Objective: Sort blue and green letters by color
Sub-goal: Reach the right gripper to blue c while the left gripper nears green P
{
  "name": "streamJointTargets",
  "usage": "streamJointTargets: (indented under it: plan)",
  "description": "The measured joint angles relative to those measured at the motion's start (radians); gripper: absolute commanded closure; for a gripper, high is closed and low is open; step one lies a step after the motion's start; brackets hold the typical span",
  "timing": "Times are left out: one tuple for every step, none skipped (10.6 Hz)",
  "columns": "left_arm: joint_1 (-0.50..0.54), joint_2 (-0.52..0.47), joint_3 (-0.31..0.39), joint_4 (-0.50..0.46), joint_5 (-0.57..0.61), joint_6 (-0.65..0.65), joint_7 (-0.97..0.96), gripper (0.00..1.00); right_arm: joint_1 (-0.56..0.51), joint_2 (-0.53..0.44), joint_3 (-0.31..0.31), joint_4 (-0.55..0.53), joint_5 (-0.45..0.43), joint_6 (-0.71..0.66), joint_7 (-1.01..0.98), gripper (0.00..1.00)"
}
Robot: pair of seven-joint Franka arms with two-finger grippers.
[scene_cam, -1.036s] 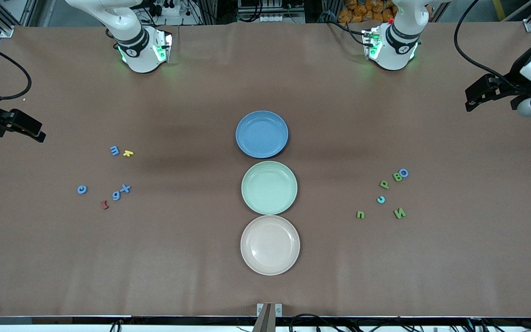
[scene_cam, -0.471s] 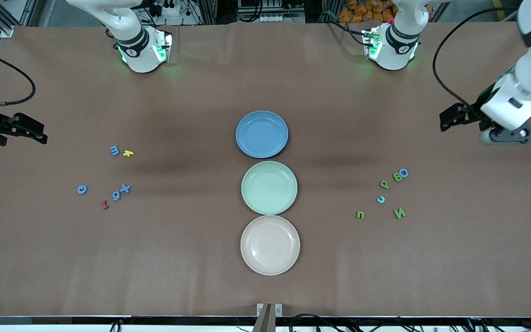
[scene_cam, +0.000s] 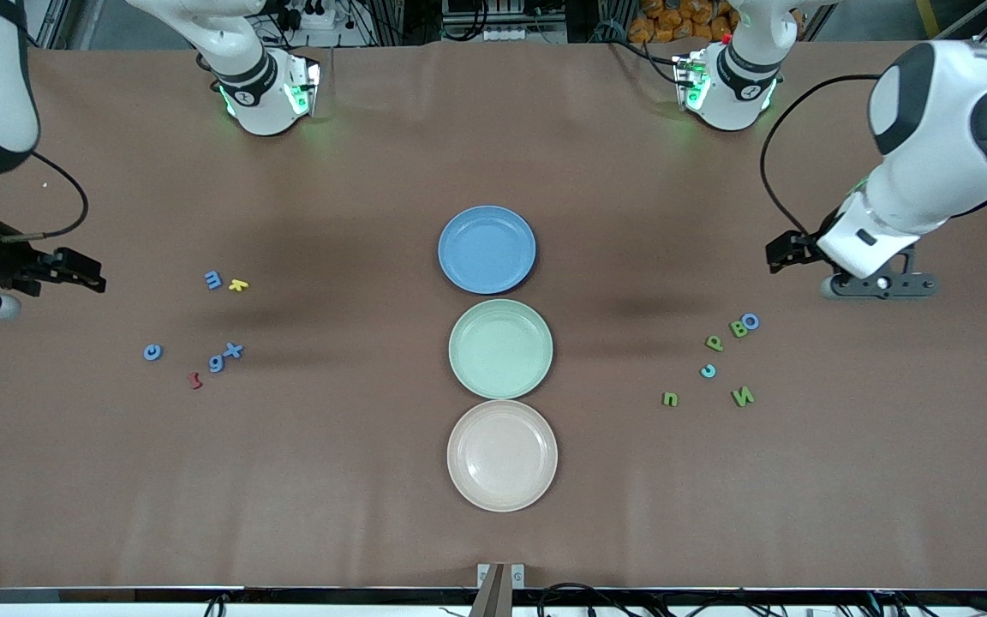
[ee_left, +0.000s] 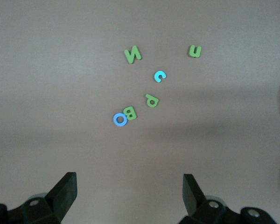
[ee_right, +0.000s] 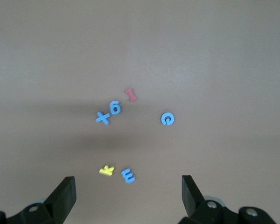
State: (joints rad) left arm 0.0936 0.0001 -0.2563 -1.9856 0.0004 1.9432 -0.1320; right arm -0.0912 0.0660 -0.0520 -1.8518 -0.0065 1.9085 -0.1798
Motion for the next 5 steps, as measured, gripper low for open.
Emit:
streamJointTargets:
  plan:
    - [-0.004, 0.01, -0.008, -0.034, 0.0, 0.06, 0.0, 0.0, -0.019, 0.006, 0.0, -0.058, 0.0, 0.08, -0.002, 0.0]
    - [-0.007, 0.026, -0.012, -0.065, 0.0, 0.107, 0.003, 0.0, -0.038, 0.02, 0.0, -0.102, 0.0, 0.142, -0.002, 0.0]
    - [-0.009, 0.047, -0.017, -0.087, 0.0, 0.142, 0.025, 0.0, -0.053, 0.041, 0.0, -0.131, 0.0, 0.188, -0.003, 0.0]
    - [-0.012, 0.069, -0.02, -0.103, 0.0, 0.176, 0.04, 0.0, -0.066, 0.067, 0.0, -0.148, 0.0, 0.22, -0.003, 0.0]
    - [-0.014, 0.09, -0.022, -0.115, 0.0, 0.2, 0.053, 0.0, -0.078, 0.096, 0.0, -0.157, 0.0, 0.239, -0.003, 0.0]
